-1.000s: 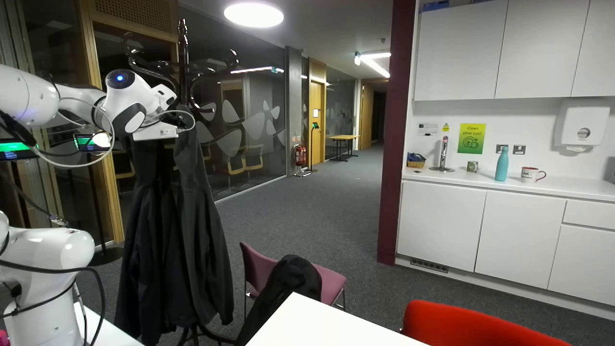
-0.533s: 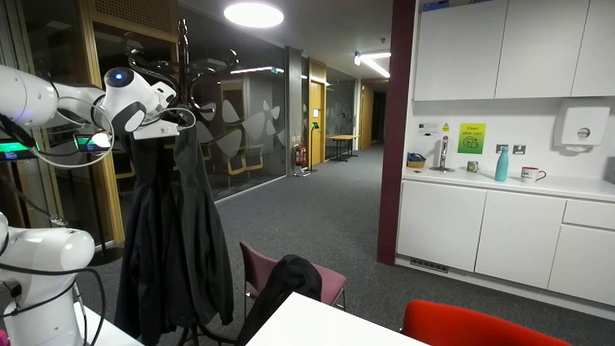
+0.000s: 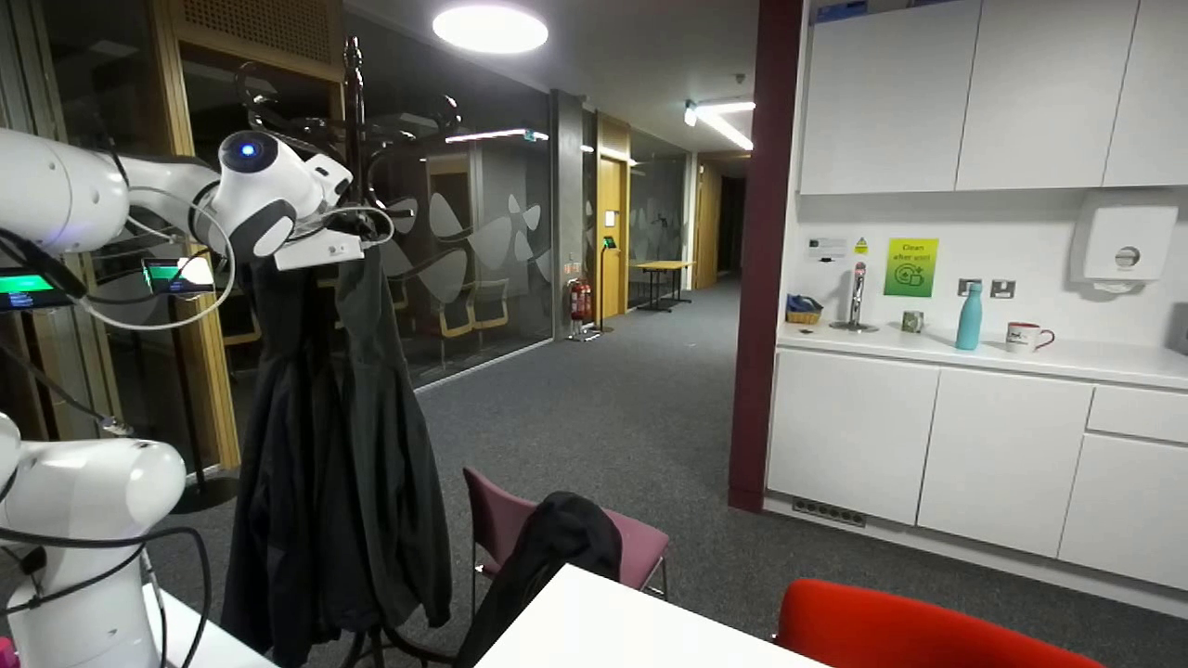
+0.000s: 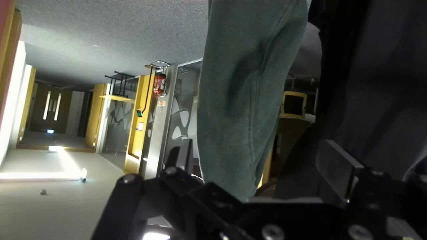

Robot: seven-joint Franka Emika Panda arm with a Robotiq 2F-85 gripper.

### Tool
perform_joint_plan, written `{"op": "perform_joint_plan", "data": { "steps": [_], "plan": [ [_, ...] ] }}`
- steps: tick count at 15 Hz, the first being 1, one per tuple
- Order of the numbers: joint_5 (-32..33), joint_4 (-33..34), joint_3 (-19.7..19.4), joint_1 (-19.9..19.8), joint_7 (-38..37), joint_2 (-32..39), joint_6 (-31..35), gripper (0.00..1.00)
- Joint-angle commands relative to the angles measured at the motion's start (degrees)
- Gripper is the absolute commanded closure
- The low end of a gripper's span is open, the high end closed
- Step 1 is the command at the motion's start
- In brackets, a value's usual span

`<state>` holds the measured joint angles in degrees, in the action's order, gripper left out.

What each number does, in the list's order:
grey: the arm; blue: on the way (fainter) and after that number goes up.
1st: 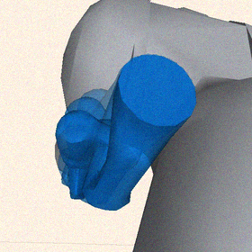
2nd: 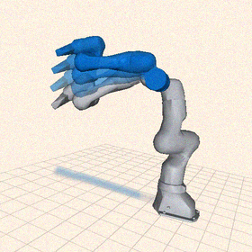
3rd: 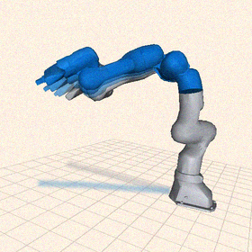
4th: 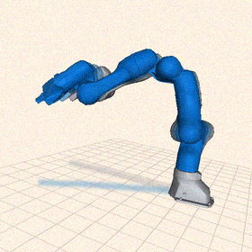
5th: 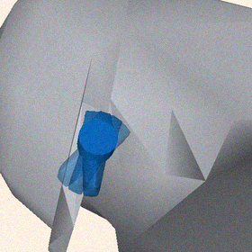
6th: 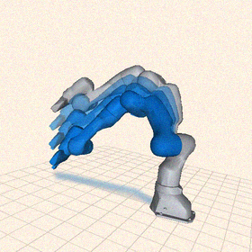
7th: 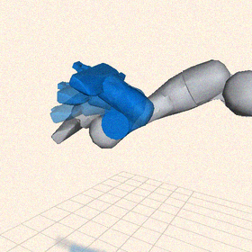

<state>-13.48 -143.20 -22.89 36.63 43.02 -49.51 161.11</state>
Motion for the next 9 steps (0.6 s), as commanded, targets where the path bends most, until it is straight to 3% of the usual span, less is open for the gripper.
{"op": "perform_joint_plan", "data": {
  "steps": [1, 9],
  "plan": [
    [0.3, 1.6, -3.9, 4.7, 4.2, 0.1, 2.3, 0.0],
    [-0.1, 4.2, -9.1, 11.3, 7.6, 1.4, 1.9, 0.0]
  ]
}}
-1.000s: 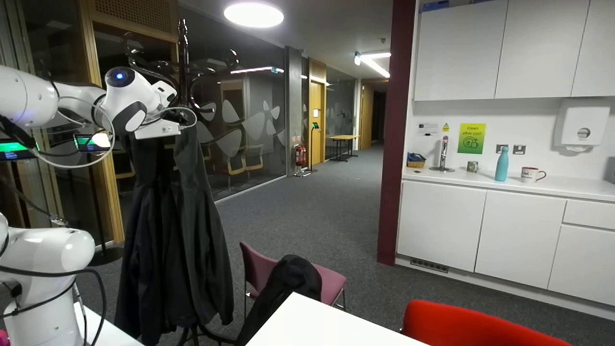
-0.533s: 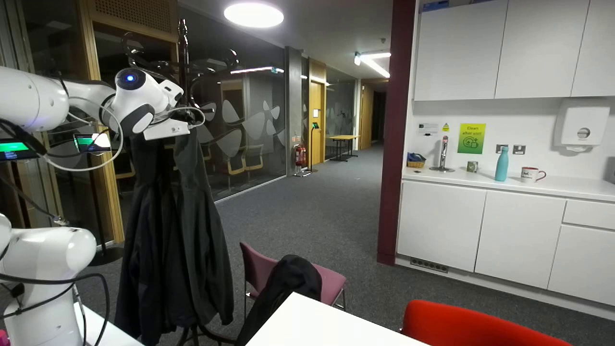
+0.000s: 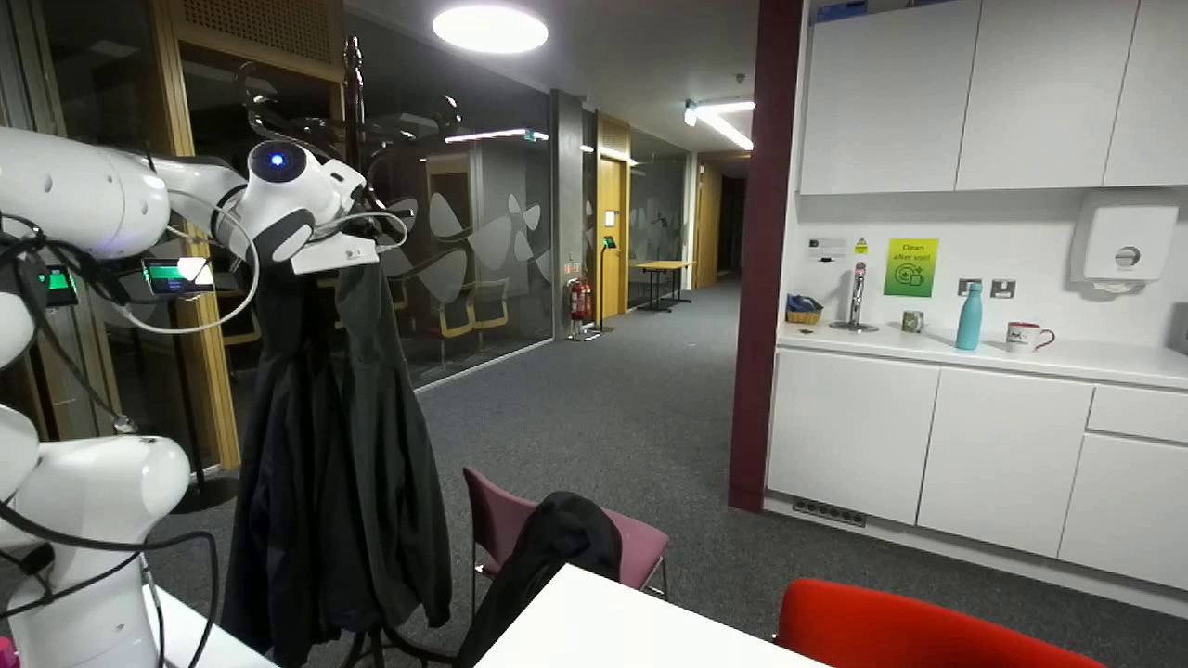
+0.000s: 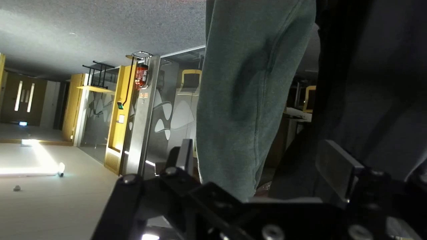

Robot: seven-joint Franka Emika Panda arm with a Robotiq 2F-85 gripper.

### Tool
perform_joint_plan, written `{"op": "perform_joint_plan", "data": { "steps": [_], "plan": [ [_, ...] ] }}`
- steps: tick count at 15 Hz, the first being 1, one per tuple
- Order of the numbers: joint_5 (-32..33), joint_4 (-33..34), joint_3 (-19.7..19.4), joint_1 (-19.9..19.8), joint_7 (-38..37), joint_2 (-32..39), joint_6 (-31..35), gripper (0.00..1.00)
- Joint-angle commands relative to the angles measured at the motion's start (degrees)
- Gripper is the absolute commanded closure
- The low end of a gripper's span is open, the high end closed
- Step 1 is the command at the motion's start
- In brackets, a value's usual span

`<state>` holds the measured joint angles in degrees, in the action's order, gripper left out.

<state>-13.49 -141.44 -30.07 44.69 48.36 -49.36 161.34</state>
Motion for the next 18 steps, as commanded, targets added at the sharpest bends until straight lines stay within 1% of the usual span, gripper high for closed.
{"op": "perform_joint_plan", "data": {
  "steps": [1, 7, 17, 18],
  "plan": [
    [0.0, 3.1, -2.4, 4.1, 2.5, 1.6, 1.4, 0.0],
    [0.1, 7.1, -4.9, 8.6, 4.0, 3.6, 0.9, 0.0],
    [-0.4, 11.2, -11.2, 16.8, 4.9, 7.8, 0.5, 0.0],
    [-0.3, 11.7, -11.5, 17.2, 4.8, 8.2, 0.5, 0.25]
  ]
}}
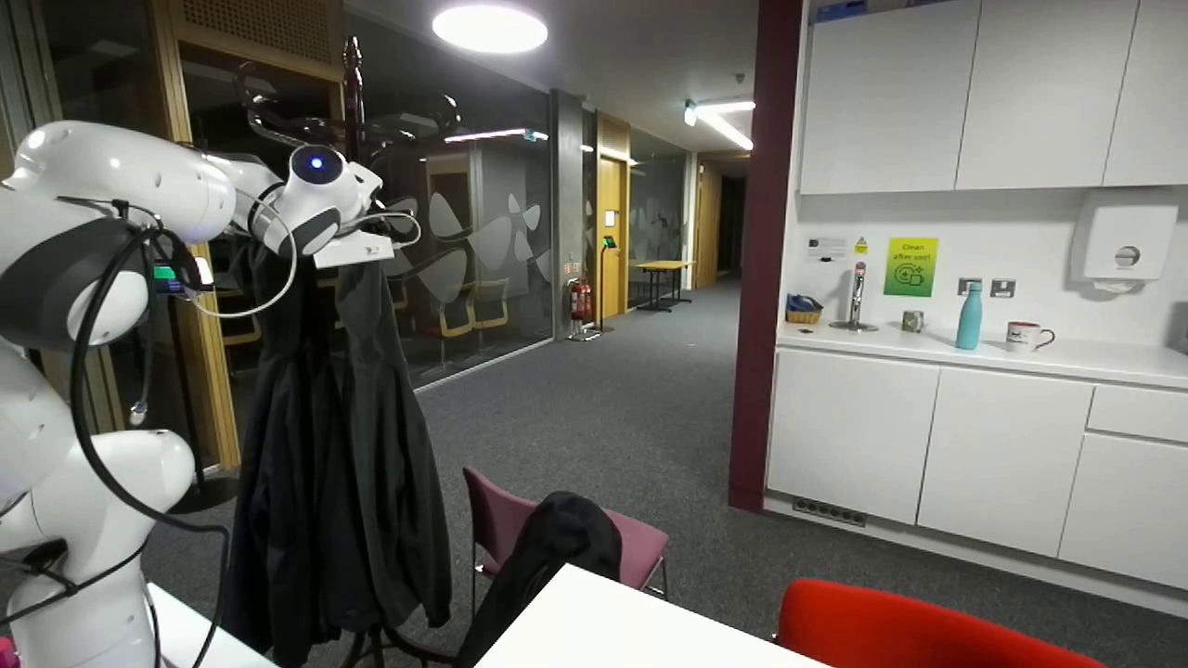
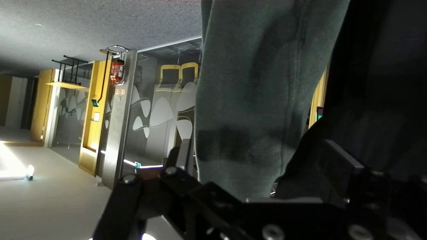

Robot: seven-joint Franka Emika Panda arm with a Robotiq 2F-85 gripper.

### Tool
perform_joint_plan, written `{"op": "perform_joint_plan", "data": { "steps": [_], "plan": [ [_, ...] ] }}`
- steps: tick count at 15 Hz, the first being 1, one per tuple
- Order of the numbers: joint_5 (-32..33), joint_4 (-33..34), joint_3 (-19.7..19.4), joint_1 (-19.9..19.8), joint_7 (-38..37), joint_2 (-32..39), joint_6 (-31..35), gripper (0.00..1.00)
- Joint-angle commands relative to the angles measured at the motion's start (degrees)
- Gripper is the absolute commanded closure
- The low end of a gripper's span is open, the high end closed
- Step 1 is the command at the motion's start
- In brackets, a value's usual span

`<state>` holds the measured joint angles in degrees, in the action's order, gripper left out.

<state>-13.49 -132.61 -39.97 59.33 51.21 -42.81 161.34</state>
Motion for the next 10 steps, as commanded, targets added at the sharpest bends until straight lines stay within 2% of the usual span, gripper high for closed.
{"op": "perform_joint_plan", "data": {
  "steps": [1, 5, 10],
  "plan": [
    [-0.2, 3.2, -1.9, 3.2, 2.1, 1.7, 0.3, 0.28],
    [0.1, 4.2, -2.3, 4.3, 2.3, 2.0, 0.2, 0.55],
    [0.5, 4.3, -1.3, 3.2, 2.1, 1.5, 0.8, 0.94]
  ]
}}
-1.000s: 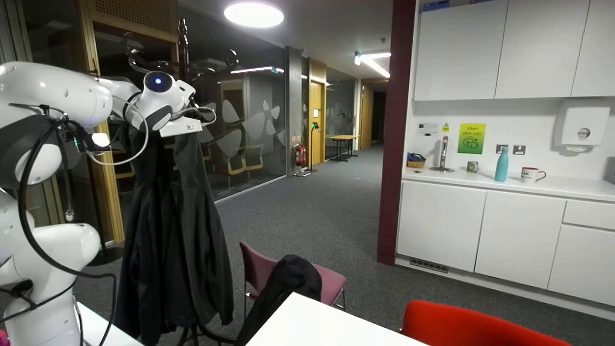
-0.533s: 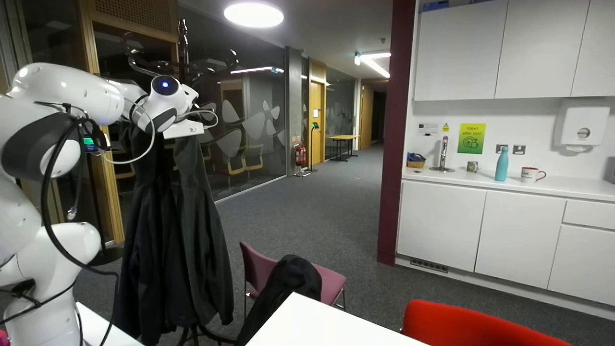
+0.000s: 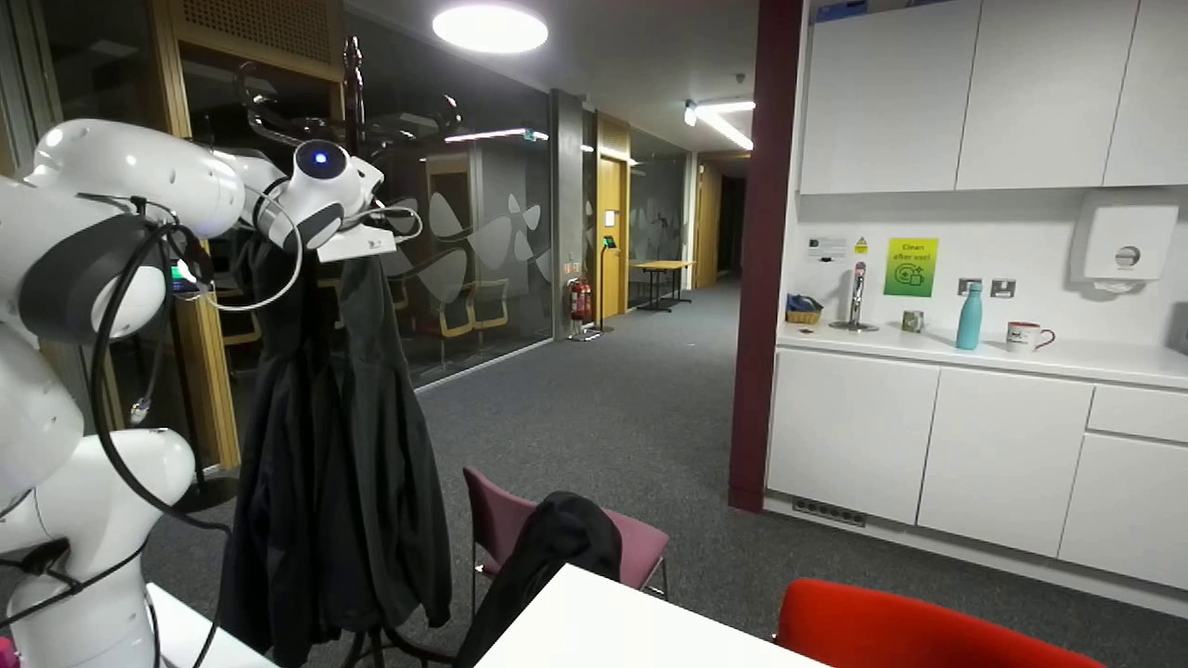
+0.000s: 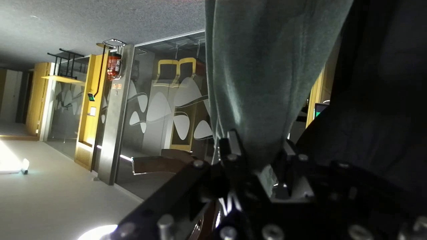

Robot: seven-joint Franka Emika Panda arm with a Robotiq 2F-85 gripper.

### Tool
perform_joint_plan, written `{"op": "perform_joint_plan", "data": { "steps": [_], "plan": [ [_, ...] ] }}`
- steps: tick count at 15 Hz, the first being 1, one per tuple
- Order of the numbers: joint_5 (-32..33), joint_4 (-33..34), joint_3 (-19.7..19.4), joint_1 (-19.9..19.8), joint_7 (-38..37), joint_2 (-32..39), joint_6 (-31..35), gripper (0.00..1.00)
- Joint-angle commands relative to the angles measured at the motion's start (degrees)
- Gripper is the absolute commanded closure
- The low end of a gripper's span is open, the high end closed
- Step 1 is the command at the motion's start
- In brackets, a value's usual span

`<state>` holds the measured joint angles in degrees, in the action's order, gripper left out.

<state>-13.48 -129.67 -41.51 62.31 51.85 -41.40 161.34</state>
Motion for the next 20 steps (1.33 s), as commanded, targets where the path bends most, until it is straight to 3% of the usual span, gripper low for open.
{"op": "perform_joint_plan", "data": {
  "steps": [1, 8, 20],
  "plan": [
    [0.6, 1.2, 0.6, -0.1, 1.3, -0.1, 0.8, 0.99],
    [1.4, -2.2, 6.1, -5.5, 0.1, -2.9, 2.5, 0.99],
    [2.1, -12.9, 16.2, -18.8, -2.1, -12.1, 7.8, 0.99]
  ]
}}
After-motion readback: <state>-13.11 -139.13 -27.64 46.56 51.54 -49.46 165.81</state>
